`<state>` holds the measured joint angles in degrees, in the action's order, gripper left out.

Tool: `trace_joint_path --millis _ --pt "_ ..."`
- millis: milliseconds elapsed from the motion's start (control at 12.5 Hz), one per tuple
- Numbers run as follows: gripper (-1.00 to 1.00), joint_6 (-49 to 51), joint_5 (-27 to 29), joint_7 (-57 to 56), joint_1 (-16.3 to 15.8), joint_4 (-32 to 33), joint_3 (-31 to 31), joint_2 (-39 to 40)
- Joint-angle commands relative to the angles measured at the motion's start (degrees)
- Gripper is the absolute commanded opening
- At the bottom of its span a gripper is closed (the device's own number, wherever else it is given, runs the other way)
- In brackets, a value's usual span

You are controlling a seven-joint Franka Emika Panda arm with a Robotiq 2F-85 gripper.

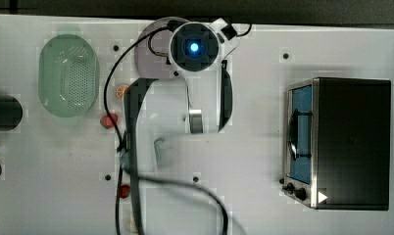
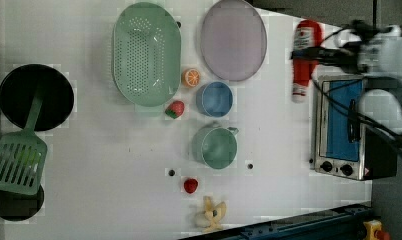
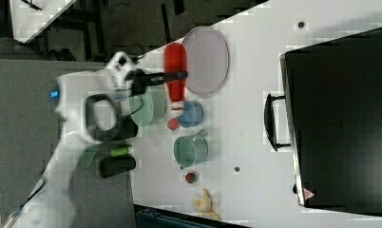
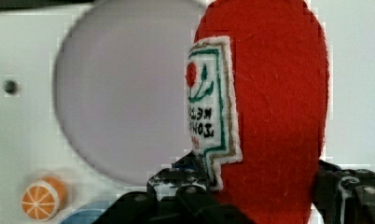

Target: Pick ketchup from plate and place it on table.

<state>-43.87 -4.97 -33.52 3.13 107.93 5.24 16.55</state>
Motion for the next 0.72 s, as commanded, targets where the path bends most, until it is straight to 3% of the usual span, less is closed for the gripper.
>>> trace_joint_path --millis 80,400,720 --pt "0.23 3.8 -0.1 0.1 0.7 6.0 -0.2 -6.5" --pt "0.23 4.2 0.5 0.6 1.5 15.5 -1.4 -11.8" --pt "0.23 3.9 3.6 6.8 2.1 21.2 -3.1 -11.0"
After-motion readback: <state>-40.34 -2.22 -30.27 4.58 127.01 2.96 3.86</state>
